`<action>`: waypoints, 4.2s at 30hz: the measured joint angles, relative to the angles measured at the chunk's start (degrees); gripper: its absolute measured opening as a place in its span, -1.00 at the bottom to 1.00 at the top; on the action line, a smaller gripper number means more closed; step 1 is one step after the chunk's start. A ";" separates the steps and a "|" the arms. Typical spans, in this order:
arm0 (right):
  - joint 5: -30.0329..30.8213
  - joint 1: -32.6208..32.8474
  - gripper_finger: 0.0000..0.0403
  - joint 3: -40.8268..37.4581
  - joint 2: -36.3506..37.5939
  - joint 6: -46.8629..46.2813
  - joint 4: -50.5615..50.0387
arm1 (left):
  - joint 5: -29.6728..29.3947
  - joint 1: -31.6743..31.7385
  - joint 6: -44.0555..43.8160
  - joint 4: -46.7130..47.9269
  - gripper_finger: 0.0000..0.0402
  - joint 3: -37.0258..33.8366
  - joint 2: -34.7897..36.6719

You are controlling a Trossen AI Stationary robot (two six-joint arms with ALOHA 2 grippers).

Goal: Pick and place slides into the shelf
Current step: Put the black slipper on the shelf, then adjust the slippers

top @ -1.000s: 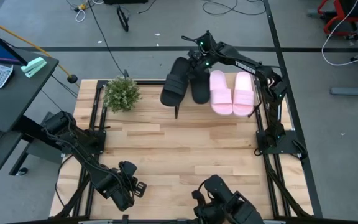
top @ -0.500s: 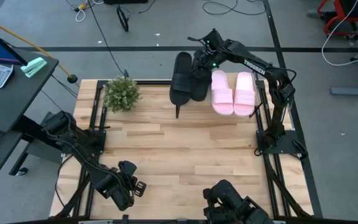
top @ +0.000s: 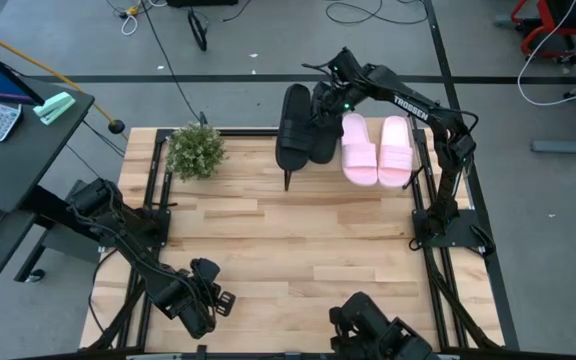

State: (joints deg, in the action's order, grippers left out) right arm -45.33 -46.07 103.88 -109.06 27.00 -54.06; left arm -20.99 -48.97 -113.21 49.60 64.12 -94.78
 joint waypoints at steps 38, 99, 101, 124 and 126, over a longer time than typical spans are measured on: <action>3.63 3.58 -0.57 -0.22 3.84 -4.31 -5.51 | -0.48 -0.02 0.50 0.07 -0.89 0.00 0.00; 53.37 15.07 0.01 -12.48 15.80 15.01 1.31 | -3.24 24.00 37.65 -0.04 -0.87 -0.01 0.00; 52.28 15.58 0.03 -12.44 17.67 12.02 -5.13 | -3.24 23.97 37.64 -0.02 -0.87 -0.02 0.00; 17.97 -3.28 -0.08 -12.45 20.87 5.87 -19.45 | -3.00 24.04 40.95 -1.55 -0.92 -0.01 0.00; 17.99 -3.27 -0.08 -12.46 20.57 6.05 -19.32 | -2.99 24.01 40.61 -1.55 -0.91 -0.02 0.00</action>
State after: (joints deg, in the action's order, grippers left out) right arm -27.34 -49.34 91.42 -88.48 33.05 -73.39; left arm -23.97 -24.96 -72.59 48.06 64.10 -94.78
